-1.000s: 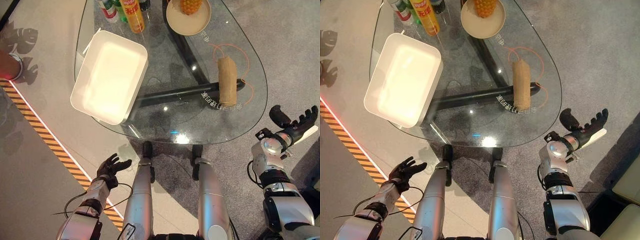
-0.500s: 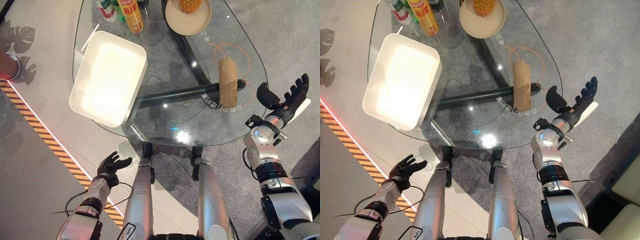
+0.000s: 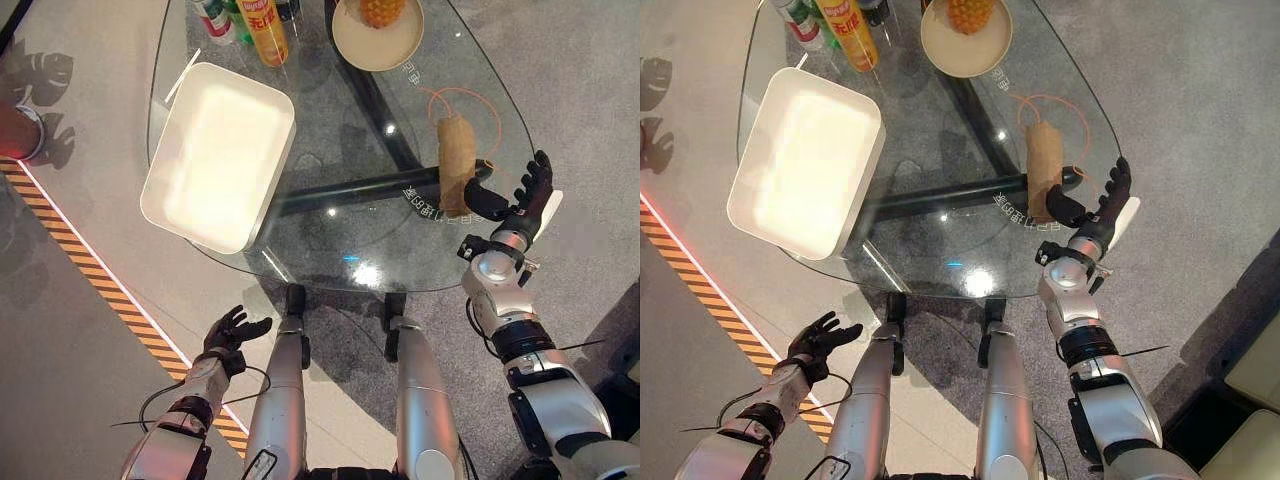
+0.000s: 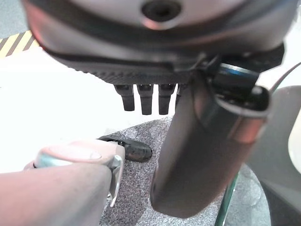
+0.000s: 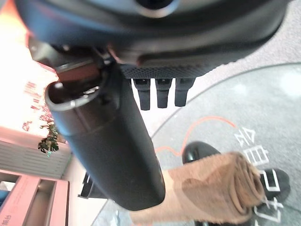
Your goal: Wipe the table with a cloth and put it in the basket.
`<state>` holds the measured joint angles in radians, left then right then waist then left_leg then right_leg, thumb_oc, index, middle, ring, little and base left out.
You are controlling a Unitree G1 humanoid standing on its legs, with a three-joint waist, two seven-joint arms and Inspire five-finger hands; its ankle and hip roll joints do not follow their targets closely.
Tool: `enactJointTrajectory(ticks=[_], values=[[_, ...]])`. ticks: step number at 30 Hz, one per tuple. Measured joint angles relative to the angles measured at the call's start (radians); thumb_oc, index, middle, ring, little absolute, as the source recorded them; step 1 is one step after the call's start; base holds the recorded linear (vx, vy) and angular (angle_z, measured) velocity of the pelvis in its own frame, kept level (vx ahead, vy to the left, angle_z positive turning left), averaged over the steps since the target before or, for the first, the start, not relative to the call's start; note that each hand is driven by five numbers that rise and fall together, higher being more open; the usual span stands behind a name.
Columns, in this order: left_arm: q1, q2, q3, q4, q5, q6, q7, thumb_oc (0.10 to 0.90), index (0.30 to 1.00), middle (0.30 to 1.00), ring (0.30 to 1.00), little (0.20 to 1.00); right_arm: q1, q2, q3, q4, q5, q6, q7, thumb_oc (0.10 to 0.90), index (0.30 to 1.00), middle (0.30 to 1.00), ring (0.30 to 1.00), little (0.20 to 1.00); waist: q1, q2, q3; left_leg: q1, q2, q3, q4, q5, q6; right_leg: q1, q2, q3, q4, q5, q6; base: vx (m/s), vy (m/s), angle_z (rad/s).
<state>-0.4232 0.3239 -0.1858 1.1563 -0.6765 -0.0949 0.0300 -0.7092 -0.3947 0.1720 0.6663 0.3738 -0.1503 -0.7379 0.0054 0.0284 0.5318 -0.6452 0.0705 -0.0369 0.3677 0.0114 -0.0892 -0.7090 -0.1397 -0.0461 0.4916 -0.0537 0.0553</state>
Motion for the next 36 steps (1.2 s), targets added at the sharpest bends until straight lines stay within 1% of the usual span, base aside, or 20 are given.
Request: enactJointTrajectory(ticks=[2, 6, 11, 17, 20, 24, 26, 33, 36], values=[[-0.002, 0.0, 0.0, 0.0, 0.0, 0.0, 0.0, 0.8, 0.9, 0.9, 0.9, 0.9, -0.024, 0.0, 0.012, 0.033, 0.0, 0.015, 0.011, 0.8, 0.9, 0.9, 0.9, 0.9, 0.004, 0.001, 0.001, 0.001, 0.0, 0.0, 0.0, 0.003, -0.004, 0.0, -0.001, 0.0, 0.005, 0.0, 0.001, 0.0, 0.0, 0.0], [-0.006, 0.0, 0.0, 0.001, 0.0, 0.0, 0.002, 0.8, 0.9, 0.9, 0.9, 0.9, -0.027, 0.003, 0.013, 0.034, 0.0, 0.027, 0.024, 0.8, 0.9, 0.9, 0.9, 0.9, 0.021, 0.002, 0.001, 0.006, -0.001, 0.0, 0.0, 0.003, -0.005, 0.002, -0.001, 0.0, 0.012, -0.001, -0.001, 0.0, 0.0, 0.0], [-0.008, 0.0, -0.008, 0.0, 0.0, 0.0, 0.002, 0.8, 0.9, 0.9, 0.9, 0.9, -0.044, 0.011, 0.046, 0.065, 0.0, 0.044, 0.032, 0.8, 0.9, 0.9, 0.9, 0.9, 0.02, 0.002, 0.001, 0.016, -0.004, 0.0, 0.0, 0.003, -0.001, 0.011, -0.005, 0.0, 0.011, -0.008, -0.007, 0.0, 0.0, 0.0], [-0.008, 0.0, -0.031, 0.003, 0.0, 0.0, 0.002, 0.8, 0.9, 0.9, 0.9, 0.9, -0.065, 0.012, 0.074, 0.11, 0.0, 0.073, 0.057, 0.8, 0.9, 0.9, 0.9, 0.9, 0.02, 0.003, 0.001, 0.016, -0.004, 0.0, -0.006, 0.004, 0.0, 0.009, -0.006, -0.001, 0.012, -0.011, -0.002, 0.0, 0.0, 0.0], [-0.008, -0.002, -0.034, 0.003, 0.0, 0.0, 0.002, 0.8, 0.9, 0.9, 0.9, 0.9, -0.066, 0.013, 0.082, 0.114, 0.0, 0.098, 0.061, 0.8, 0.9, 0.9, 0.9, 0.9, 0.021, 0.004, 0.001, 0.016, -0.005, 0.0, -0.009, 0.005, 0.0, 0.008, -0.006, -0.001, 0.011, -0.012, -0.001, 0.0, 0.0, 0.0], [-0.008, -0.003, -0.035, 0.003, 0.001, 0.0, 0.002, 0.8, 0.9, 0.9, 0.9, 0.9, -0.101, 0.013, 0.109, 0.16, -0.001, 0.127, 0.067, 0.8, 0.9, 0.9, 0.9, 0.9, 0.022, 0.014, 0.005, 0.016, -0.005, -0.001, -0.007, 0.009, -0.006, 0.008, -0.006, -0.001, 0.014, -0.011, -0.005, 0.0, 0.0, 0.0], [-0.009, -0.003, -0.035, 0.004, 0.001, 0.0, 0.002, 0.8, 0.9, 0.9, 0.9, 0.9, -0.111, 0.012, 0.112, 0.168, -0.001, 0.139, 0.067, 0.8, 0.9, 0.9, 0.9, 0.9, 0.023, 0.014, 0.005, 0.016, -0.006, -0.001, -0.006, 0.01, -0.007, 0.008, -0.007, -0.001, 0.019, -0.011, -0.004, 0.0, 0.0, 0.0], [-0.01, -0.004, -0.036, 0.004, 0.001, 0.0, 0.002, 0.8, 0.9, 0.9, 0.9, 0.9, -0.133, 0.011, 0.12, 0.202, -0.023, 0.163, 0.067, 0.8, 0.9, 0.9, 0.9, 0.9, 0.027, 0.014, 0.004, 0.018, -0.008, -0.002, -0.001, 0.01, -0.007, 0.007, -0.011, -0.002, 0.032, -0.019, -0.007, 0.0, 0.001, 0.01], [-0.01, -0.004, -0.039, 0.005, 0.001, 0.0, 0.002, 0.8, 0.9, 0.9, 0.9, 0.9, -0.149, 0.01, 0.121, 0.236, -0.025, 0.163, 0.067, 0.8, 0.9, 0.9, 0.9, 0.9, 0.037, 0.015, 0.004, 0.02, -0.008, -0.003, -0.001, 0.008, -0.005, 0.005, -0.011, -0.002, 0.033, -0.022, -0.004, 0.0, 0.0, 0.0]])
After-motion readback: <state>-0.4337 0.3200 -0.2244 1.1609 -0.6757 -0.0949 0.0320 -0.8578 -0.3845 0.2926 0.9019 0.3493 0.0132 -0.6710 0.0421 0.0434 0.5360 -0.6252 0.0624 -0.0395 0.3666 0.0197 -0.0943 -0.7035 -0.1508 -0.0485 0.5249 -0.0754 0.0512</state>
